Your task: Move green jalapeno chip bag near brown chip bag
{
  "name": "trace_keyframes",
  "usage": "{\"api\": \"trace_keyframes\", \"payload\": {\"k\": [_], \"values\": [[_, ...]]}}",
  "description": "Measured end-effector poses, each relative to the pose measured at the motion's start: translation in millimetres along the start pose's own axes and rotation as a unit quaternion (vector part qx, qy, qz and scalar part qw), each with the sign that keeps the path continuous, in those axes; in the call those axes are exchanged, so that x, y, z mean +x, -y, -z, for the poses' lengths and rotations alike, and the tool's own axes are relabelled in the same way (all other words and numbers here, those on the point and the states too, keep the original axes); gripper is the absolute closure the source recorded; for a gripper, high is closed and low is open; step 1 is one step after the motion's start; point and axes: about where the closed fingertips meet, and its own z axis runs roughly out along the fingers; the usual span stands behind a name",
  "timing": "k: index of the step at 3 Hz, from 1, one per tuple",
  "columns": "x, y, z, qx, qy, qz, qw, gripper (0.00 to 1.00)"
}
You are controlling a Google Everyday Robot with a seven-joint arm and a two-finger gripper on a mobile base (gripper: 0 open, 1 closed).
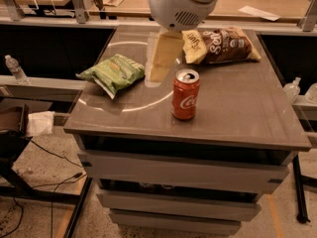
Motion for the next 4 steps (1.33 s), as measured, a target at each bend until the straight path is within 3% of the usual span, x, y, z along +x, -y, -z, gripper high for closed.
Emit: {"api": "trace_keyframes", "payload": {"k": [1,2,3,4], "values": [[-25,11,-26,-0.014,0.021,0.031,0.9992,0.0],[-47,9,-55,-0.006,0.015,0.078,0.9968,0.0],[-64,-2,-95,0.017,-0.017,0.122,0.9922,0.0],[-73,-12,-124,0.044,-0.056,0.14,0.9876,0.0]]}}
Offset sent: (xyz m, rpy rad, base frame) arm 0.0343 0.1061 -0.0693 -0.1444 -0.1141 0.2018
